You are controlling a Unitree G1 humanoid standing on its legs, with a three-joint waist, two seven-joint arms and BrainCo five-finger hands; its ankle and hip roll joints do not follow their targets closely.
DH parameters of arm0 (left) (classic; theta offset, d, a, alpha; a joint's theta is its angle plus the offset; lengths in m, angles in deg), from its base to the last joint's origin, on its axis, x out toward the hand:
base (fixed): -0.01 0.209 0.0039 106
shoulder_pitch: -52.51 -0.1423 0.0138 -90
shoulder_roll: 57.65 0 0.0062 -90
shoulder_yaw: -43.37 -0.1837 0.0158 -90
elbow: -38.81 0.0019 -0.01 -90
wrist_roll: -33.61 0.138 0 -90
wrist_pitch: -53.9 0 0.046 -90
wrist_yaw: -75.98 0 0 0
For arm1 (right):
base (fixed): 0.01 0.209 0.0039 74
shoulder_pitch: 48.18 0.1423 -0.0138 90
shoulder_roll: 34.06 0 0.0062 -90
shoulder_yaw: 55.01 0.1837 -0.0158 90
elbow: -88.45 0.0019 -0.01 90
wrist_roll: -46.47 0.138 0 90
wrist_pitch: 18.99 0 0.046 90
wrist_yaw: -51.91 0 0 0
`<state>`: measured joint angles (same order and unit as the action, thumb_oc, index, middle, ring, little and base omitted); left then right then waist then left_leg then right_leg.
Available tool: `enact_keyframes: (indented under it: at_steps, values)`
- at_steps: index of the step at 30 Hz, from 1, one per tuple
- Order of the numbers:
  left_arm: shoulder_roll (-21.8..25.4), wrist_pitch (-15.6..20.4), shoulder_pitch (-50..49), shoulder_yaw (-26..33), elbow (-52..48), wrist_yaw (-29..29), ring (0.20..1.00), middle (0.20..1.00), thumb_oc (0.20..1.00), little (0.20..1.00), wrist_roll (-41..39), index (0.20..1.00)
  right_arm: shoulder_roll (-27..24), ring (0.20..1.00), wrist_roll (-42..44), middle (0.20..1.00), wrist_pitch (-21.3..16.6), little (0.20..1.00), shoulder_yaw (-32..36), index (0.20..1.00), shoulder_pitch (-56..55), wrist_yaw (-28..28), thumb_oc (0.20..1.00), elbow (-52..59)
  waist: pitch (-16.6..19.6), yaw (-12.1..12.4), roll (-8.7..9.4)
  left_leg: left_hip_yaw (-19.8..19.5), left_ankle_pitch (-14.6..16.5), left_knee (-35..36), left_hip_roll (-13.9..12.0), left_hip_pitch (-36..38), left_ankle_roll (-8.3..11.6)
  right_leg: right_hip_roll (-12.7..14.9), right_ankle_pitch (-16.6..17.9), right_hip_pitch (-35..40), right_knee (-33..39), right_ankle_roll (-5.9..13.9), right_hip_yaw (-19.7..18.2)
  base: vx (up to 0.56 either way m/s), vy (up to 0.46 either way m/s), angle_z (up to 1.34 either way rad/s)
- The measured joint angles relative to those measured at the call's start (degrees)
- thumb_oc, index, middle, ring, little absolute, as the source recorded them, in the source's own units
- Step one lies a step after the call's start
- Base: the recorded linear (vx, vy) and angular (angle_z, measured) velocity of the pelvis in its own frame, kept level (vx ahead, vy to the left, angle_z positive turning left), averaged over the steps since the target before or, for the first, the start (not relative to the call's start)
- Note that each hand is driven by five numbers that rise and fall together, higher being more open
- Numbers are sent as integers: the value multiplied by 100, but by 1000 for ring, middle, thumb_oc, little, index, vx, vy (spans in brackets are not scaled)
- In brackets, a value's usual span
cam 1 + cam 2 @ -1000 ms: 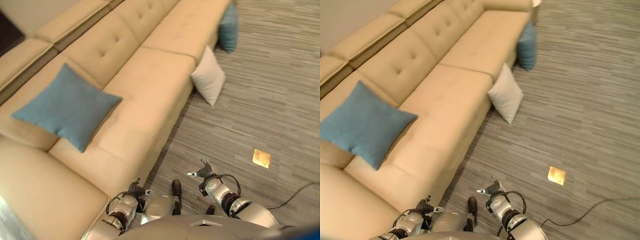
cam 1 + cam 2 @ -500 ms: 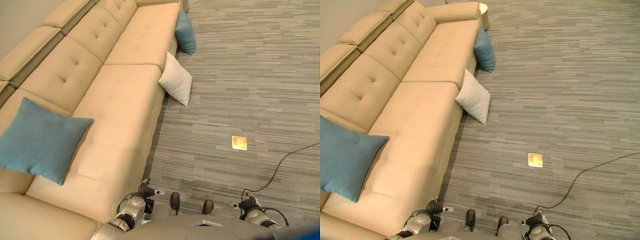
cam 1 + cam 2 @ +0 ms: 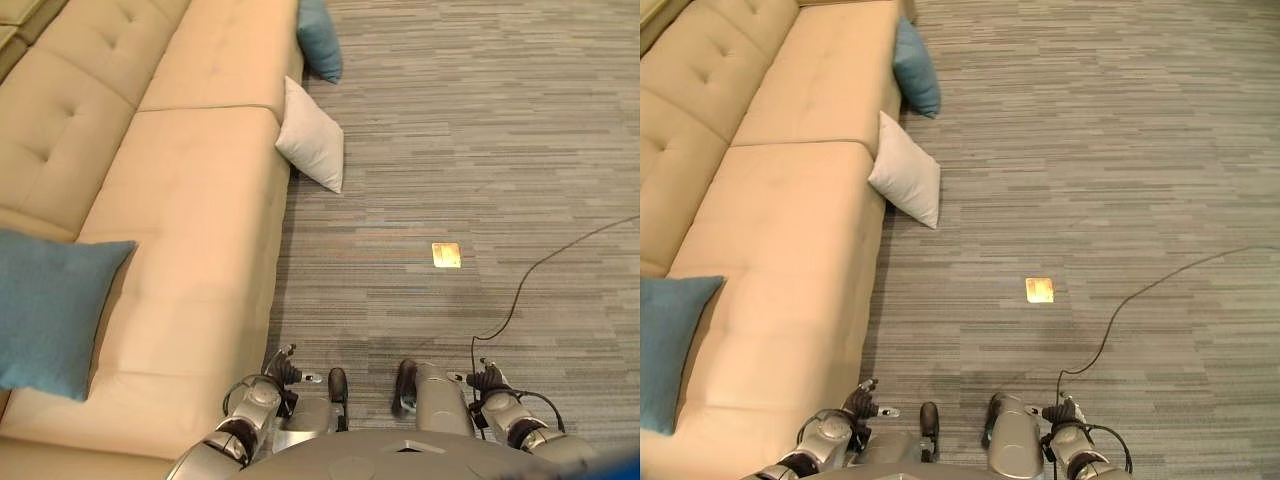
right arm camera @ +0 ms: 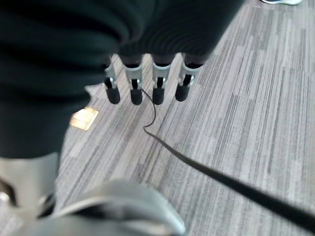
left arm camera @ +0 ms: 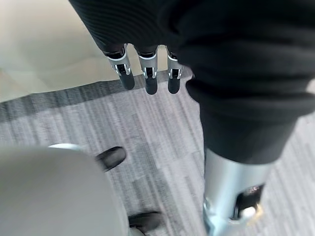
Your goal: Pick up all the scattered cushions and arrange them neatly on the sofa.
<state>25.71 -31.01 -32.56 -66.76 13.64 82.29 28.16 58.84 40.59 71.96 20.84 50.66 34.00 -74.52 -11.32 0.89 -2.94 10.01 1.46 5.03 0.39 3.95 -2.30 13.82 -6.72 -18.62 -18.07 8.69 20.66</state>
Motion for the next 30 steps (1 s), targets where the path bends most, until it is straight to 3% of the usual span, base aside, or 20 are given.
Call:
enact_keyframes:
  at_steps: [2, 3, 4, 6, 7, 8, 10, 13, 15, 16, 19, 20, 21, 22, 24, 25, 26, 27, 29, 30]
  values:
    - [33, -12, 46, -3, 180, -20, 1000, 1000, 1000, 1000, 33, 1000, -59, 1000, 6, 1000, -17, 1000, 79, 1000, -15, 29, 1000, -40, 11, -133, 14, 50, 282, -118, -22, 133, 195, 227, 370, -115, 843, 185, -53, 437, -310, -28]
    - [0, -39, -53, -2, 234, -18, 1000, 1000, 1000, 1000, 46, 1000, -82, 1000, 6, 1000, 3, 1000, 98, 1000, -65, 100, 1000, -7, 88, -177, -100, 28, 498, -133, -217, 313, 313, 82, 850, -37, 938, 22, -285, 433, -429, 39]
    - [-170, -42, -150, -38, 298, -20, 1000, 1000, 1000, 1000, 45, 1000, -194, 1000, 12, 1000, -8, 1000, 104, 1000, -217, 120, 1000, -14, 242, -274, -349, -221, 709, -457, -589, 348, 379, -208, 970, 185, 800, -168, -166, 460, -497, 64]
    - [-292, -21, -144, -57, 233, -33, 1000, 1000, 1000, 1000, 21, 1000, -156, 1000, 15, 1000, -13, 1000, 117, 1000, -295, 127, 1000, -12, 274, -169, -310, -425, 346, -1358, -754, 180, 414, -434, 921, 727, 1098, -538, -107, 197, -302, 50]
    - [-305, -3, -131, -60, 156, -49, 1000, 1000, 1000, 1000, 16, 1000, -117, 1000, 37, 1000, -24, 1000, 114, 1000, -290, 126, 1000, -5, 362, -56, -168, -570, 93, -2059, -805, -124, 538, -534, 902, 981, 1409, -631, -83, 138, -214, -8]
    - [-319, 20, -150, -42, 153, -100, 1000, 1000, 1000, 1000, -18, 1000, -92, 1000, 78, 1000, -47, 1000, 72, 1000, -260, 108, 1000, 33, 433, 27, -73, -781, -232, -2917, -830, -545, 870, -620, 1000, 1234, 1721, -1015, -83, 138, -184, -19]
    - [-392, 28, -79, -17, 105, -119, 1000, 1000, 1000, 1000, -19, 1000, -126, 1000, 84, 1000, -94, 1000, 17, 1000, -127, 82, 1000, 65, 425, 49, -39, -1062, -282, -4117, -699, -1298, 1059, -719, 979, 1503, 2030, -1166, -53, 179, -120, -11]
    - [-369, 25, 79, -20, -20, -118, 1000, 1000, 1000, 1000, -20, 1000, -81, 1000, 121, 1000, -66, 1000, -22, 1000, -70, 25, 1000, -21, 311, 60, 148, -782, 30, -3381, -325, -1885, 838, -757, 828, 1934, 2315, -1298, 50, 265, -72, 8]
    - [-348, 33, 152, -23, -60, -119, 1000, 1000, 1000, 1000, -19, 1000, -43, 1000, 124, 1000, -68, 1000, -93, 1000, -67, -10, 1000, -79, 194, 202, 189, -702, -154, -1527, -74, -1963, 707, -910, 584, 2229, 2339, -1230, 70, 335, -28, -11]
    - [-328, 36, 152, -13, -57, -117, 1000, 1000, 1000, 1000, -20, 1000, -35, 1000, 125, 1000, -73, 1000, -147, 1000, -117, -29, 1000, -155, 168, 216, 138, -714, -668, -153, -86, -1994, 808, -1128, 300, 2479, 2371, -1111, 95, 350, 7, -21]
    - [-311, 63, 180, 3, -106, -114, 1000, 1000, 1000, 1000, -80, 1000, -29, 1000, 123, 1000, -68, 1000, -190, 1000, -294, -45, 1000, -255, 90, 314, 80, -262, -838, -227, -157, -2218, 761, -1250, -224, 3141, 2342, -795, 47, 499, 100, -26]
    - [-286, 62, 185, 101, -108, -115, 1000, 1000, 1000, 1000, -84, 1000, 38, 1000, 111, 1000, -55, 1000, -192, 1000, -364, -39, 1000, -330, 83, 327, 133, -189, -974, -373, -114, -2017, 464, -1163, -453, 3381, 2313, -722, -21, 474, 157, -27]
    - [-126, 63, 168, 225, -126, -107, 1000, 1000, 1000, 1000, -105, 1000, 237, 1000, 102, 1000, -44, 1000, -199, 1000, -430, -28, 1000, -433, 131, 419, 481, -65, -1037, -549, 108, -1856, 238, -845, -652, 3480, 2047, -532, -133, 417, 199, -68]
    - [174, 8, 215, 203, -64, -114, 1000, 1000, 1000, 1000, -129, 1000, 424, 1000, 72, 1000, -42, 1000, -215, 1000, -390, -10, 1000, -461, 215, 469, 626, 71, -766, -521, 222, -1453, -171, -496, -611, 3076, 684, -397, -175, 403, 233, -72]
    - [288, 11, 288, 140, -72, -100, 1000, 1000, 1000, 1000, -131, 1000, 383, 1000, -2, 1000, -61, 1000, -269, 1000, -430, 9, 1000, -197, 202, 409, 492, -75, -678, -296, 268, -1025, -397, -243, -679, 2012, -1731, 141, -416, 213, 171, 1]
    - [369, 25, 341, 96, -80, -100, 1000, 1000, 1000, 1000, -129, 1000, 302, 1000, -2, 1000, -59, 1000, -289, 1000, -348, 21, 1000, -119, 179, 326, 458, -144, -559, -289, 399, -902, -493, -129, -652, 1278, -2615, 279, -569, 281, 129, 63]
    - [356, 25, 378, 50, -52, -98, 1000, 1000, 1000, 1000, -130, 1000, 270, 1000, -3, 1000, -44, 1000, -284, 1000, -275, 29, 1000, -112, 173, 296, 451, -203, -462, -312, 479, -813, -573, -41, -643, 851, -2947, 290, -590, 330, 75, 53]
    - [306, 17, 346, 2, -32, -94, 1000, 1000, 1000, 1000, -132, 1000, 162, 1000, -5, 1000, -48, 1000, -270, 1000, -188, 39, 1000, -54, 85, 301, 287, -257, -264, -314, 508, -643, -648, 9, -662, 440, -3060, 243, -553, 381, 13, 11]
    - [85, 6, 106, -14, -1, -104, 1000, 1000, 1000, 1000, -128, 1000, -122, 1000, -15, 1000, -69, 1000, -273, 1000, -21, 48, 1000, 73, -20, 237, -81, -267, -20, -263, 513, -181, -581, 79, -583, 54, -1768, -76, -166, 311, -79, 6]
    - [62, 7, 21, -13, 5, -103, 1000, 1000, 1000, 1000, -127, 1000, -153, 1000, -10, 1000, -73, 1000, -264, 1000, -19, 46, 1000, 83, -19, 212, -112, -306, 44, -198, 540, 1, -481, 77, -439, -29, -1163, -155, -80, 324, -135, 53]
